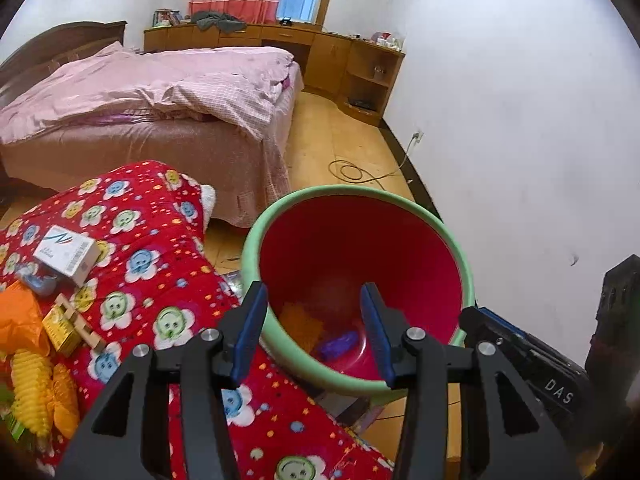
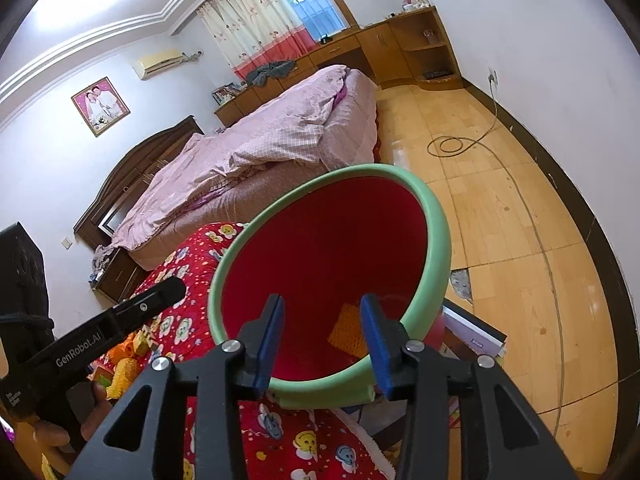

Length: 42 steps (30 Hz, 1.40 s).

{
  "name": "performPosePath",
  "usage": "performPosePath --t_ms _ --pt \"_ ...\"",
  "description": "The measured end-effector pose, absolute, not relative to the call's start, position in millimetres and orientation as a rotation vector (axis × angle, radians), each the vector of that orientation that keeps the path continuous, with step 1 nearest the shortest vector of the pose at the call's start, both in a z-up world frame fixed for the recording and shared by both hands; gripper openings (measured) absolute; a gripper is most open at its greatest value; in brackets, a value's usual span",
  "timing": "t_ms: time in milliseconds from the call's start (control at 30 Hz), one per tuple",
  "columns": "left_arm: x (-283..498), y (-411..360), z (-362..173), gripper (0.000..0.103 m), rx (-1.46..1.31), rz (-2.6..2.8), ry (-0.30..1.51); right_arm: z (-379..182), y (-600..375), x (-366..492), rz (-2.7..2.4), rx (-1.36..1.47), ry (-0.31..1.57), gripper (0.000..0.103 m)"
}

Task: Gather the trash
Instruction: 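Open the right tool dropping the wrapper while the left tool drops the foam net, then move both tools back over the trash on the blanket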

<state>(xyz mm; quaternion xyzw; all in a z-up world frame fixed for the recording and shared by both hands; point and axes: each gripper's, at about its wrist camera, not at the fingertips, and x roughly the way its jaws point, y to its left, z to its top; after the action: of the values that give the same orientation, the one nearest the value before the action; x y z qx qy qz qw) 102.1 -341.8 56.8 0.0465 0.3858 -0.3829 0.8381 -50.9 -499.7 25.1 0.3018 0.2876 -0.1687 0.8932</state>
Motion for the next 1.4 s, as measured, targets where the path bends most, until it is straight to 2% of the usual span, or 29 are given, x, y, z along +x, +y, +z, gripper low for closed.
performPosePath --t_ms 600,1400 --pt "89 -248 71 0.049 0.028 -0.613 0.807 59 -439 -57 -0.269 0.539 0.562 0.057" --pt "97 -80 53 0.049 -0.079 -0.245 0.824 48 -351 -28 -0.102 0.465 0.649 0.063"
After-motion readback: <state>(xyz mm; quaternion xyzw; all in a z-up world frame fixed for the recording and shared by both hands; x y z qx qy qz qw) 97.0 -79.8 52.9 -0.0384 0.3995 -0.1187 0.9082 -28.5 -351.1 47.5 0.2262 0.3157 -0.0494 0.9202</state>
